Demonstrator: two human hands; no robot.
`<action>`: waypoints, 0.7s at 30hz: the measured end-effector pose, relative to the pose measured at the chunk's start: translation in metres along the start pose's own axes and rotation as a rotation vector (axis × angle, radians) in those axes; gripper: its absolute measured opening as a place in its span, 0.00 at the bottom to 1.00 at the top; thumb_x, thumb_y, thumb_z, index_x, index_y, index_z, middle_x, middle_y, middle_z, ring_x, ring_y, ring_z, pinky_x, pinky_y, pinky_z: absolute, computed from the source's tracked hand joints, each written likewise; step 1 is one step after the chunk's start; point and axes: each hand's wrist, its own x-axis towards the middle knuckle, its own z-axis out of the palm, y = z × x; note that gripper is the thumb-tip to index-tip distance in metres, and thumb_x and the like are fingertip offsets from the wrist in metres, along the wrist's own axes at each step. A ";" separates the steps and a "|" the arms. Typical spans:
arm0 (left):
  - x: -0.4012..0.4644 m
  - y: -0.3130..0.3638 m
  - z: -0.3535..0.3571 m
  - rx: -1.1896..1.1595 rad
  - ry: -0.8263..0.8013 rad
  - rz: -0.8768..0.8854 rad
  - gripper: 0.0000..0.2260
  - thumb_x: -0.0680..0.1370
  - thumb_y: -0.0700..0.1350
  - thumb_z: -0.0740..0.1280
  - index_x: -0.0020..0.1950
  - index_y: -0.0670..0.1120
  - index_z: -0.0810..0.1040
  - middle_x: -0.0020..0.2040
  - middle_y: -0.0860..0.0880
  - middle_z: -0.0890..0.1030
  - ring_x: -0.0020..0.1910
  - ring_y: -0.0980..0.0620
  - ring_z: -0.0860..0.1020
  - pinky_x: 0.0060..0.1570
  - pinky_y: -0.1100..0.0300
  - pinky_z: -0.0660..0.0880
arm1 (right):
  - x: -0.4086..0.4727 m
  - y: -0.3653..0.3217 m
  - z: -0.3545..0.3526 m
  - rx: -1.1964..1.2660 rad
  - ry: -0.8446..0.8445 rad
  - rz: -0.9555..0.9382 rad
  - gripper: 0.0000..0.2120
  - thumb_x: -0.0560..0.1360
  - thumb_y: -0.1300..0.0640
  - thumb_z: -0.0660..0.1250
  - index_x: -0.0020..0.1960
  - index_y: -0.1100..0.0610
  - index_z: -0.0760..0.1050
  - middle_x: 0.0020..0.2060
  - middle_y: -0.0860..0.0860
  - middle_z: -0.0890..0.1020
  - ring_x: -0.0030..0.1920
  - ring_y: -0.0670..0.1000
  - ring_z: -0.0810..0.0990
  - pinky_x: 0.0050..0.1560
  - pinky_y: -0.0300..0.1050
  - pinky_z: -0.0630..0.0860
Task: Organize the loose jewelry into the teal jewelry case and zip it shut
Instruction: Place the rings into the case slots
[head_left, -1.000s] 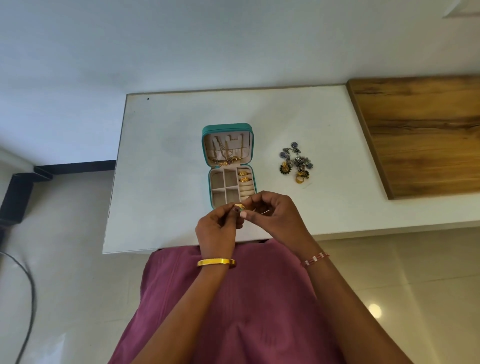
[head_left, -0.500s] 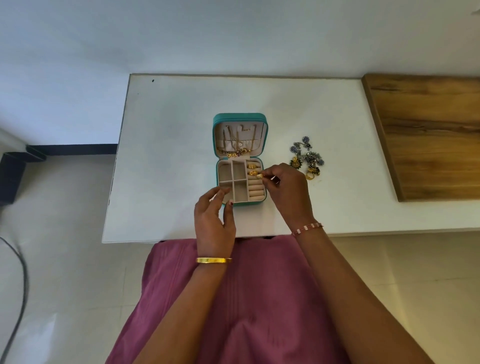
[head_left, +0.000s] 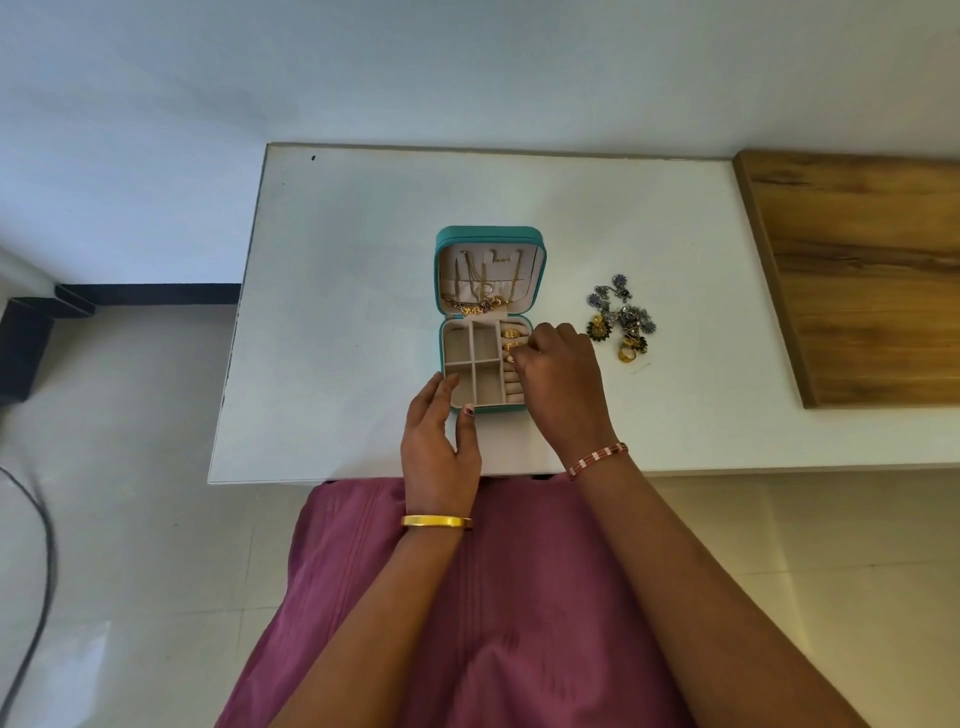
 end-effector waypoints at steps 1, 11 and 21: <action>0.000 0.000 0.000 -0.004 0.002 0.002 0.17 0.76 0.38 0.62 0.65 0.43 0.71 0.67 0.44 0.71 0.66 0.48 0.70 0.63 0.58 0.68 | -0.002 0.001 0.001 -0.018 0.011 -0.003 0.08 0.60 0.66 0.75 0.37 0.58 0.81 0.33 0.55 0.79 0.34 0.56 0.77 0.34 0.42 0.72; -0.003 0.009 -0.003 -0.030 0.080 0.188 0.16 0.74 0.33 0.62 0.60 0.43 0.75 0.61 0.44 0.76 0.60 0.56 0.70 0.57 0.80 0.63 | -0.023 0.016 -0.006 0.455 0.071 0.288 0.13 0.73 0.65 0.65 0.57 0.62 0.77 0.44 0.60 0.78 0.46 0.59 0.75 0.46 0.47 0.72; -0.018 0.037 0.040 -0.118 -0.089 0.285 0.13 0.74 0.37 0.60 0.55 0.43 0.79 0.52 0.46 0.80 0.53 0.57 0.75 0.55 0.69 0.70 | -0.048 0.079 0.005 0.448 0.077 0.593 0.14 0.75 0.64 0.63 0.59 0.58 0.76 0.47 0.60 0.76 0.47 0.58 0.76 0.46 0.39 0.66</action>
